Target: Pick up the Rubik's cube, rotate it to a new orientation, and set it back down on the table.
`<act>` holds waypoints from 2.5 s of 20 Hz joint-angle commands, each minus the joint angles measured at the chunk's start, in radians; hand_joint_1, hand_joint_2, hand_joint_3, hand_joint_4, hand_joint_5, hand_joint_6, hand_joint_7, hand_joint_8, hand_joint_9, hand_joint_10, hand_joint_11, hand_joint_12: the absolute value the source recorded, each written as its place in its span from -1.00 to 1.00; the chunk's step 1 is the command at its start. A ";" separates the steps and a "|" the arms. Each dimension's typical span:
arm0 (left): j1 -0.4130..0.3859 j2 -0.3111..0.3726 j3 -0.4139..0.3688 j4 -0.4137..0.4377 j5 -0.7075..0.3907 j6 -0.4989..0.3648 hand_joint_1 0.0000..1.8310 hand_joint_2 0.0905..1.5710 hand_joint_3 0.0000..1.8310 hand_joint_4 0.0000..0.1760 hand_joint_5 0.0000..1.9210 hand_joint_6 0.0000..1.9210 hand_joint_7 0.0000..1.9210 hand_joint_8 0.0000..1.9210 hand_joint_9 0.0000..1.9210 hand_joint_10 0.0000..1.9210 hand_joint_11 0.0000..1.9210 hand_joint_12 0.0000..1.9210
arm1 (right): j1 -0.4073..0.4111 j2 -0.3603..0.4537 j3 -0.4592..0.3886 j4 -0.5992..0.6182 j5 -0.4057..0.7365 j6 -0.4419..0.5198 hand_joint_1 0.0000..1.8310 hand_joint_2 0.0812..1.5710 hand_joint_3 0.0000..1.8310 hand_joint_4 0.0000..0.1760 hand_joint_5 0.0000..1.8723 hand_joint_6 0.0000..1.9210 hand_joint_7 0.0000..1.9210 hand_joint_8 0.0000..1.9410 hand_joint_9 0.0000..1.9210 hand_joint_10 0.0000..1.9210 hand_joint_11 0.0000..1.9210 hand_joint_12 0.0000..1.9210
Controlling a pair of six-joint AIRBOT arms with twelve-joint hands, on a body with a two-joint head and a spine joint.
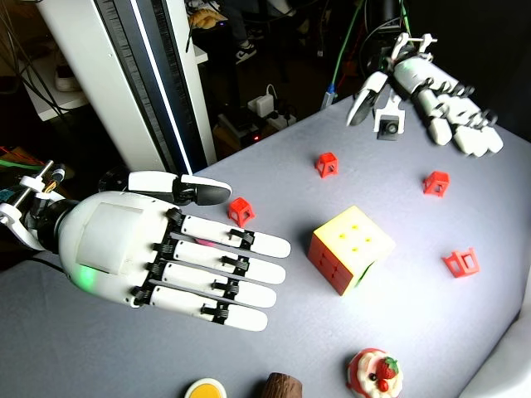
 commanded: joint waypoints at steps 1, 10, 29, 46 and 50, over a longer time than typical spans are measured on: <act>-0.019 -0.002 0.006 -0.005 -0.080 -0.010 -0.43 0.20 -0.98 0.06 -1.00 -1.00 -1.00 -1.00 -1.00 -1.00 -1.00 -1.00 | 0.020 0.004 0.003 0.016 0.093 0.008 -0.33 0.47 -0.98 -1.00 -1.00 -1.00 -1.00 -1.00 -1.00 -1.00 -1.00 -0.63; -0.181 -0.127 0.113 0.067 0.252 -0.099 -0.21 0.00 -1.00 -0.17 -1.00 -1.00 -1.00 -1.00 -1.00 -1.00 -1.00 -0.14 | 0.008 -0.001 0.004 0.069 0.069 0.008 -0.37 0.55 -0.98 -1.00 -1.00 -1.00 -1.00 -1.00 -1.00 -1.00 -0.97 -0.98; -0.266 -0.320 0.250 0.033 0.546 -0.093 -0.26 0.03 -1.00 -0.81 -1.00 -1.00 -1.00 -1.00 -1.00 -1.00 -1.00 -0.68 | -0.014 -0.023 0.013 0.113 0.057 0.008 -0.47 0.65 -1.00 -1.00 -1.00 -1.00 -1.00 -1.00 -1.00 -1.00 -1.00 0.09; -0.259 -0.368 0.298 -0.041 0.632 -0.016 -0.17 0.19 -1.00 -1.00 -0.86 -0.97 -0.77 -0.91 -0.80 -0.84 -1.00 0.43 | -0.022 -0.027 0.013 0.117 0.057 0.008 -0.42 0.66 -1.00 -1.00 -1.00 -1.00 -1.00 -1.00 -1.00 -1.00 -1.00 0.15; -0.260 -0.370 0.299 -0.039 0.628 -0.016 -0.02 0.24 -1.00 -1.00 -0.37 -0.56 -0.53 0.18 -0.60 0.54 -0.63 1.00 | -0.023 -0.028 0.013 0.117 0.057 0.008 -0.43 0.65 -1.00 -1.00 -1.00 -1.00 -1.00 -1.00 -1.00 -1.00 -1.00 0.14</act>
